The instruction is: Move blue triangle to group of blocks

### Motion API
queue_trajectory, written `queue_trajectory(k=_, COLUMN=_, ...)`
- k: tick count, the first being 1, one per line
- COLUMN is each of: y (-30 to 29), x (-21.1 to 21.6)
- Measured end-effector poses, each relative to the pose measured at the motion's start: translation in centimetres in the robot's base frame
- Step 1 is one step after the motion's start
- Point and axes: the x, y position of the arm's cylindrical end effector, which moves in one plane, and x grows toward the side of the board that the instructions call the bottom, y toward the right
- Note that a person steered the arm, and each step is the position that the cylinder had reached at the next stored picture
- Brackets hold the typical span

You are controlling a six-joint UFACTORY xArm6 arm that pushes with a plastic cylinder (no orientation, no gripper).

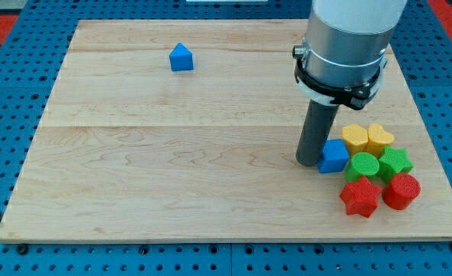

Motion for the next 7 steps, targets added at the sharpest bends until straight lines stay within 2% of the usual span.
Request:
queue_trajectory(k=1, y=-2.9, x=0.0)
queue_trajectory(k=2, y=-13.1, x=-0.8)
queue_trajectory(k=4, y=-29.8, x=-9.1)
queue_trajectory(k=5, y=-33.0, x=-14.5)
queue_trajectory(k=6, y=-31.9, x=-19.8)
queue_trajectory(k=7, y=-25.8, x=-23.1)
